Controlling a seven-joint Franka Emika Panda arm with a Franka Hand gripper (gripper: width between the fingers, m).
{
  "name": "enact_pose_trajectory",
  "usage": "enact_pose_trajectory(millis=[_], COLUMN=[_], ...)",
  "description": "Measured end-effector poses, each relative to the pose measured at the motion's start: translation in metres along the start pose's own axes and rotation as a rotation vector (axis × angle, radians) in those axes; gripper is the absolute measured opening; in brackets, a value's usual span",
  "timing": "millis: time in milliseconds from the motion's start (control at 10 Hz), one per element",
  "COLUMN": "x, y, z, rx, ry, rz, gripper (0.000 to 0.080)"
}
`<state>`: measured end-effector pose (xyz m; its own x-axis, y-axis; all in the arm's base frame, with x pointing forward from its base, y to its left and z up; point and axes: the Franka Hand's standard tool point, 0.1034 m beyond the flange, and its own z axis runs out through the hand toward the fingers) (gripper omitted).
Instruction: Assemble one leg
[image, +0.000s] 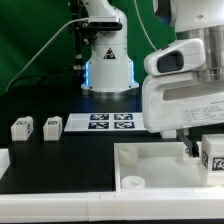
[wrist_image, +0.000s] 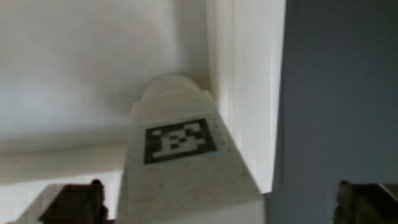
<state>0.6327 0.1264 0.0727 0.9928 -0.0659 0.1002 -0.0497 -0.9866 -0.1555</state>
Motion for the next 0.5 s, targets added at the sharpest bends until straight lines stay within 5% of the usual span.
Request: enact_pose_trajectory(millis=[300, 400, 500], x=[-0.0003, -0.0004, -0.0002], y=[-0.0009, 0.0013, 0.0064], z=[0.0003, 0.0004, 0.0006], rx=[0.004, 0.003, -0.002], ry=[-0.001, -0.002, -0.002], rz=[0.116, 0.223, 0.286], gripper=[0.0553, 0.0371, 0.0313])
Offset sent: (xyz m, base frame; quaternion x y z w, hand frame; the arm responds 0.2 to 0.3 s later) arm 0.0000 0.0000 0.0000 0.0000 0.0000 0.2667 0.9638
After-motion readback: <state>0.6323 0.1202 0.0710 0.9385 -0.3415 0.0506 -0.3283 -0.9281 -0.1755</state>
